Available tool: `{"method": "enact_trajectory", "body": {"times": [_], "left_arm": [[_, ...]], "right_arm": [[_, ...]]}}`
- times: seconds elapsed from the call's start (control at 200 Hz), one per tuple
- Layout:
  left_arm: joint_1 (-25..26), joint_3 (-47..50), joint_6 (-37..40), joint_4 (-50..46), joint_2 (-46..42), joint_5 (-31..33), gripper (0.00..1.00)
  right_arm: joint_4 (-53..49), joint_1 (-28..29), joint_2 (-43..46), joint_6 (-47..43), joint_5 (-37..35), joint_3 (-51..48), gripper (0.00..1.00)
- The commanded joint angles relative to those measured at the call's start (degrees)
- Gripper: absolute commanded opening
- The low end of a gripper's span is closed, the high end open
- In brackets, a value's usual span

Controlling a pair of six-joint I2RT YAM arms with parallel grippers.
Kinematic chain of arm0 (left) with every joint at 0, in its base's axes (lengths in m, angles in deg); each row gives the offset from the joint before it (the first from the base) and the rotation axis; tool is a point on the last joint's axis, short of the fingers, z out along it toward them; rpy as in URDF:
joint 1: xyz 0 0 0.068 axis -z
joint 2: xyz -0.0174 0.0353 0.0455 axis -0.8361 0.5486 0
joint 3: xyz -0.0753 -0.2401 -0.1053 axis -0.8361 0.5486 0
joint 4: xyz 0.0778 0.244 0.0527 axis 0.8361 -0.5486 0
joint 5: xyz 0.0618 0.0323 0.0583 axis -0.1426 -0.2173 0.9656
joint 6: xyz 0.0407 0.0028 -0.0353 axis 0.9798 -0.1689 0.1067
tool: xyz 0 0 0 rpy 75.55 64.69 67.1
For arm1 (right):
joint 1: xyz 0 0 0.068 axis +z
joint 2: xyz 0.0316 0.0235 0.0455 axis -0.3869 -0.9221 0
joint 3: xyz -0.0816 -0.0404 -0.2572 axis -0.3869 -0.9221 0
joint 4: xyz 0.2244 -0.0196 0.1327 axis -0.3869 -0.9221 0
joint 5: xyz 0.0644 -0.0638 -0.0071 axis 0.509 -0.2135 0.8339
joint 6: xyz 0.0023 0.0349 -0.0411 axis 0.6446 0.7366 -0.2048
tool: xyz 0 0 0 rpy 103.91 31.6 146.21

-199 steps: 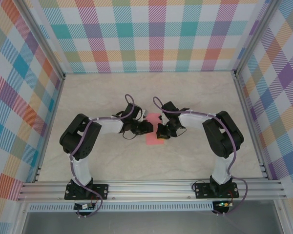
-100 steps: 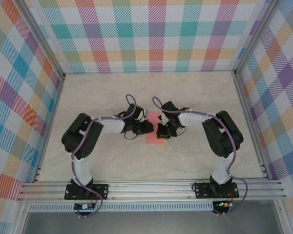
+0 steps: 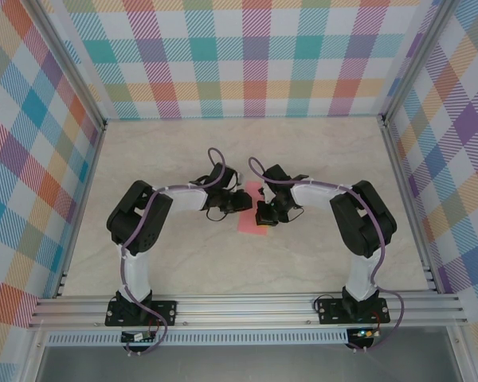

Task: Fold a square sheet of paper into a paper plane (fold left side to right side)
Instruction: First fold the square sheet of paper in half at the center of the table.

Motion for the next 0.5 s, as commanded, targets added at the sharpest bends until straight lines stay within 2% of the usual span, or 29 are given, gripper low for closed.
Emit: {"method": "enact_trajectory", "body": {"times": [0.0,0.495], "left_arm": [[-2.9,-2.4,1.9,-0.5,2.8,5.1,0.24],[-3.9,-11.7,1.5,-2.3,8.7,3.8,0.24]], "right_arm": [[-6.9,-0.3,-3.9,-1.5,-7.2,-1.8,0.05],[-7.0,-0.3,-4.2,-1.7,-7.1,-1.7,0.05]]}}
